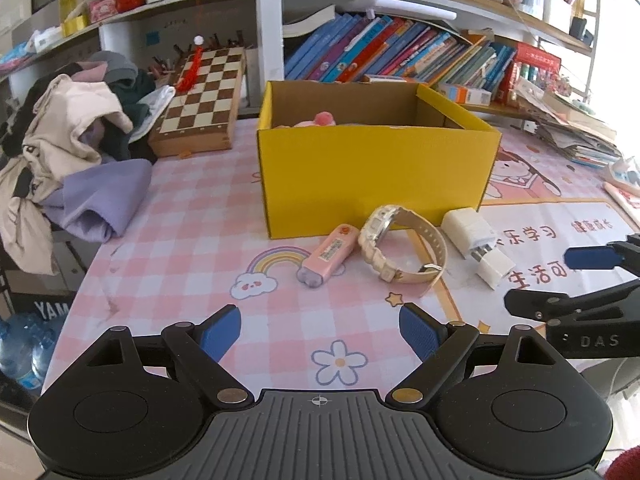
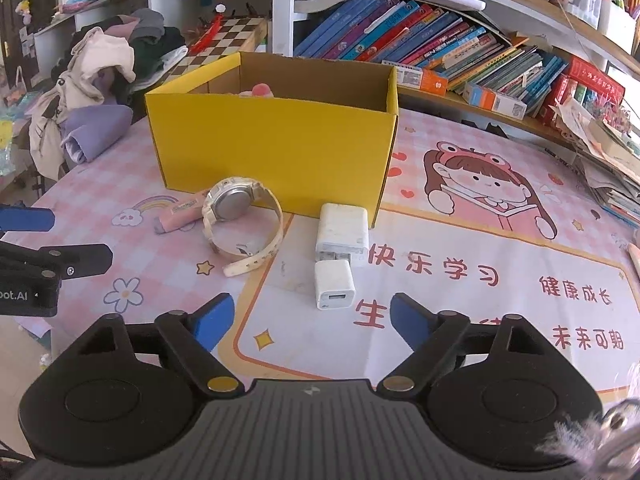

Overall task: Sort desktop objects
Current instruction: 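Grasp the cream wristwatch with the left tool while the right tool grasps the white charger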

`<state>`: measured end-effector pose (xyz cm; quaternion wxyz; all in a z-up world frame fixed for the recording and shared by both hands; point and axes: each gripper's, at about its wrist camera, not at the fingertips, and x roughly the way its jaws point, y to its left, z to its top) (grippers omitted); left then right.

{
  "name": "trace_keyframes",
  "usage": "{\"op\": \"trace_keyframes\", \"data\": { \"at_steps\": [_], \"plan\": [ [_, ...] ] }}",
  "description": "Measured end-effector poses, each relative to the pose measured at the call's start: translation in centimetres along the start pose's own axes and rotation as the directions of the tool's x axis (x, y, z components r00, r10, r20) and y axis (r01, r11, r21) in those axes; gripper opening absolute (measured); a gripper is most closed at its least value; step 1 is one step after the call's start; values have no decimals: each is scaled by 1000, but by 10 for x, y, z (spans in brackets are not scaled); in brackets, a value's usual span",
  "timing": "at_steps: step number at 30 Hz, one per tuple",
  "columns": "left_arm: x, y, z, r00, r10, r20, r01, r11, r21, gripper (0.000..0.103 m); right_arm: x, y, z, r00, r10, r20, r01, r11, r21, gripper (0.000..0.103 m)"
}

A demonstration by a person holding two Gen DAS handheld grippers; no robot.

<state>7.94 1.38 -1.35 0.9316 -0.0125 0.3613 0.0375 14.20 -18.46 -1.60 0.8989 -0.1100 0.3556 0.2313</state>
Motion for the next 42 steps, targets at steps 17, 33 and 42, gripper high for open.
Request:
{"op": "trace_keyframes", "data": {
  "at_steps": [17,33,42],
  "plan": [
    [12,5,1,1000,-1,-24,0,1000,-17,87,32,-3,10,996,21,-90,-22,1000,-9,58],
    [38,-4,15,997,-39,-60,39,999,-4,85,62,-13,23,989,38,-146,-43,999,-33,54],
    [50,-8,28,997,-29,-76,28,1000,-13,82,79,-24,31,983,65,-174,-72,997,-32,44]
  ]
}}
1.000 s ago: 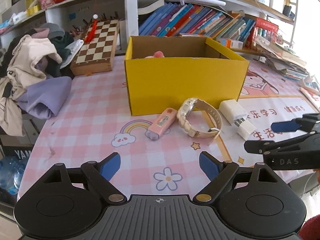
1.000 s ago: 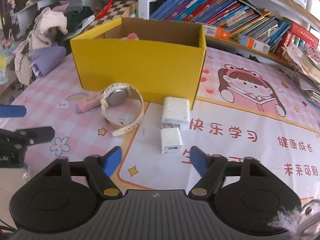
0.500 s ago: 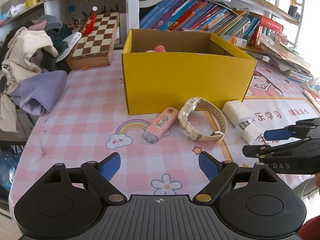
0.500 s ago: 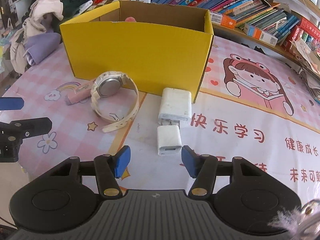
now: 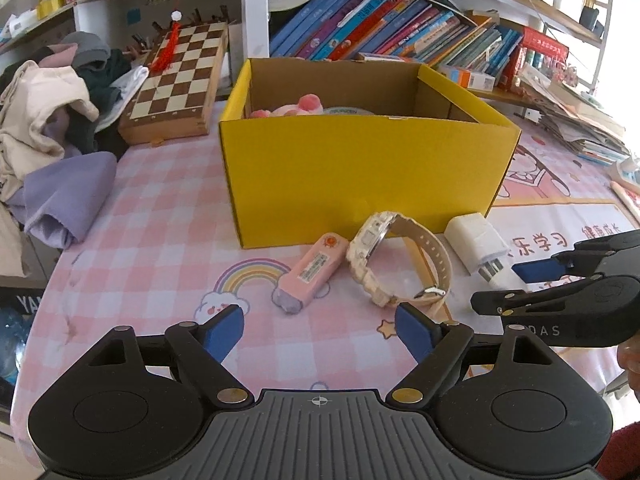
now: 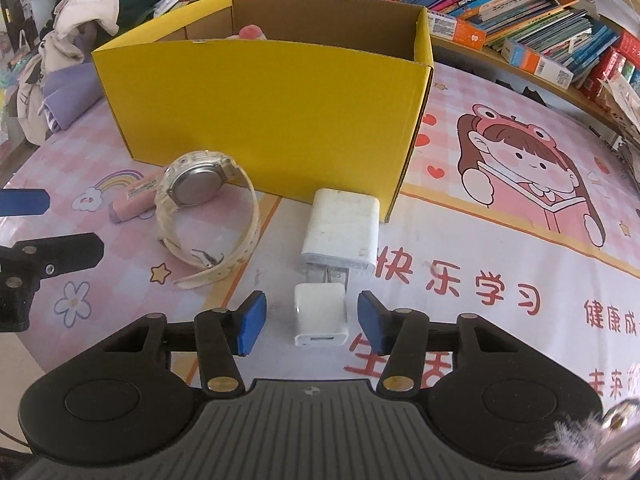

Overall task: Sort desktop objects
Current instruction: 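Grasp the cream wristwatch with the left tool while the right tool grasps the white charger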

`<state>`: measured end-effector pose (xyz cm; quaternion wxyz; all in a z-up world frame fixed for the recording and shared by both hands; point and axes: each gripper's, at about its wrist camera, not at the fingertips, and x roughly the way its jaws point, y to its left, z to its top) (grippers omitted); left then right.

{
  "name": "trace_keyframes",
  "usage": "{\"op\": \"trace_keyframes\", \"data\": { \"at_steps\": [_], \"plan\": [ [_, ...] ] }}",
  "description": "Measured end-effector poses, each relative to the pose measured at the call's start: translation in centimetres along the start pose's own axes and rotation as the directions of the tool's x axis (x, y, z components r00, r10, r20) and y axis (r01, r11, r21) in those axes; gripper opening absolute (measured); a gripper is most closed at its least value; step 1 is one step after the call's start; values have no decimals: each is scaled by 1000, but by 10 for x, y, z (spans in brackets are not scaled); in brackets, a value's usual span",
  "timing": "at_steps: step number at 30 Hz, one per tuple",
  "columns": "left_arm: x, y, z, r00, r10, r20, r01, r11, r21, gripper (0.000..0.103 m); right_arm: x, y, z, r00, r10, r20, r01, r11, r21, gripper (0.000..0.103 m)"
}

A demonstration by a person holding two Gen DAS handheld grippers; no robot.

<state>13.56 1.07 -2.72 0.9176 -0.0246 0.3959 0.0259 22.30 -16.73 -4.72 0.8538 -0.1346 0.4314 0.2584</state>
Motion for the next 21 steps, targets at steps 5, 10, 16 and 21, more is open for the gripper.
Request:
{"op": "trace_keyframes", "data": {
  "at_steps": [5,10,16,21],
  "plan": [
    [10,-8,7,1000,-5,-9,5,1000,21,73,3,-10,1,999,35,-11,-35,999,0,27],
    [20,-14,15,1000,6,-17,-5,999,44,63,5,-14,4,998,65,-20,-65,997,-37,27],
    [35,-19,22,999,27,-38,-25,997,70,59,8,-16,9,995,92,-28,-94,992,-78,29],
    [47,-23,29,998,46,-38,-42,995,89,57,9,-17,10,993,110,-29,-113,988,-109,31]
  ]
}}
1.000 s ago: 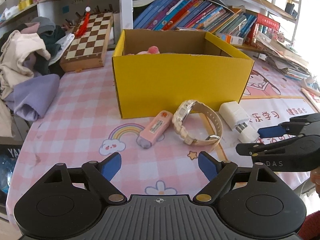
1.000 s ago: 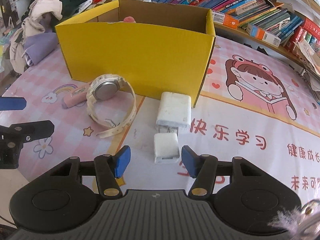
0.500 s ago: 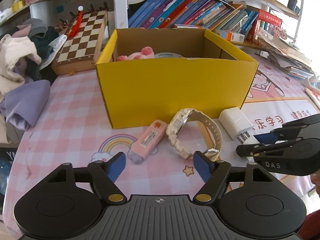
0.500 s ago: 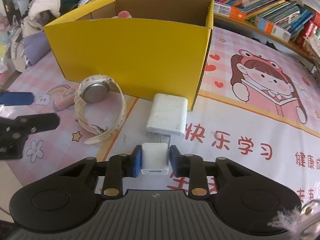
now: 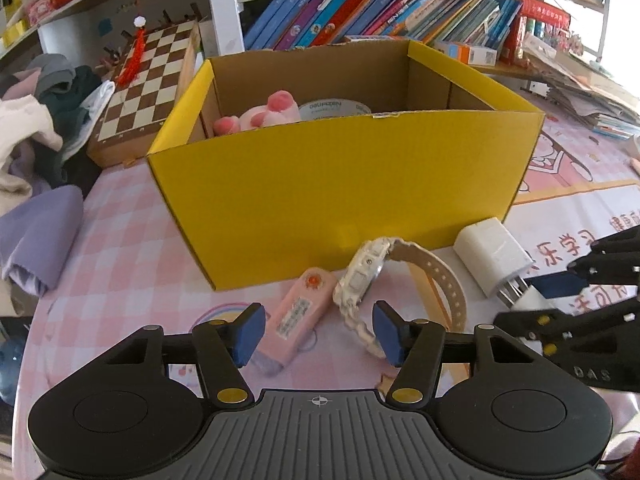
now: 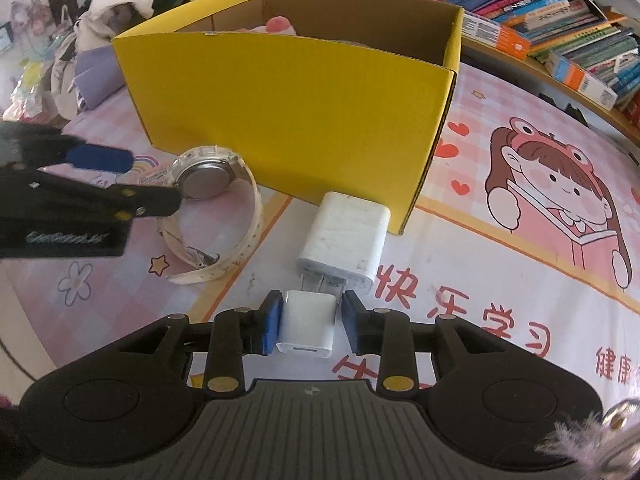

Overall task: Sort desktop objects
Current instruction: 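Grasp the cream wristwatch with the left tool while the right tool grasps the white charger, then lift the watch and charger with both tools over the yellow box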

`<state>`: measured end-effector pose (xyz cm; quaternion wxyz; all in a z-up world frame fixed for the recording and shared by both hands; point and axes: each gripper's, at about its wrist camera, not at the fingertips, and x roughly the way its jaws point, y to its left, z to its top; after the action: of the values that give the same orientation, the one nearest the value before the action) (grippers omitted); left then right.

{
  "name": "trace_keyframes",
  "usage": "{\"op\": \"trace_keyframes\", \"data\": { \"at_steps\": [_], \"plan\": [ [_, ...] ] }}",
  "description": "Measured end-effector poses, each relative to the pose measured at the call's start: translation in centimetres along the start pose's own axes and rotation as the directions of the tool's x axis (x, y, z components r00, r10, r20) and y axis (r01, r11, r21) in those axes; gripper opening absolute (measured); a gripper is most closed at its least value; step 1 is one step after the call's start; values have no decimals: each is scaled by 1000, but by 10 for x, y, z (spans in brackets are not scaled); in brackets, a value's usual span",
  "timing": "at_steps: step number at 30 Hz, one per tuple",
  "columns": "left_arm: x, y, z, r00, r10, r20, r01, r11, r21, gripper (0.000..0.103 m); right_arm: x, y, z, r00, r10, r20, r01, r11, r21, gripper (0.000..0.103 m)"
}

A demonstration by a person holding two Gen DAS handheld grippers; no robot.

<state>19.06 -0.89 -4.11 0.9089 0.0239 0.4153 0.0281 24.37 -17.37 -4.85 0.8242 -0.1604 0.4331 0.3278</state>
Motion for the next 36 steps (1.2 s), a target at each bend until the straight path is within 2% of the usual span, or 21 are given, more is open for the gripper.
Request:
{"op": "trace_keyframes", "data": {
  "at_steps": [3,9,14,19,28,36],
  "plan": [
    [7,-4,3,1000,-8,-7,9,1000,20,47,0,-1,-1,1000,8,1,-8,1000,-16,31],
    [5,-18,1,1000,-18,20,16,995,98,18,-2,-2,-3,1000,4,7,-4,1000,-13,29],
    [-6,-14,-6,998,-52,26,50,996,79,17,-8,-2,-5,1000,-12,17,11,1000,21,27],
    [-28,-2,-9,994,-82,75,80,996,26,17,-20,0,-6,999,-8,47,6,999,49,27],
    [-57,9,-9,984,-103,144,107,994,-18,17,-36,18,-6,996,-3,89,1,1000,18,25],
    [-83,19,-2,968,-105,230,118,992,-46,17,-43,24,-6,994,-9,113,7,1000,14,25]
  ]
}}
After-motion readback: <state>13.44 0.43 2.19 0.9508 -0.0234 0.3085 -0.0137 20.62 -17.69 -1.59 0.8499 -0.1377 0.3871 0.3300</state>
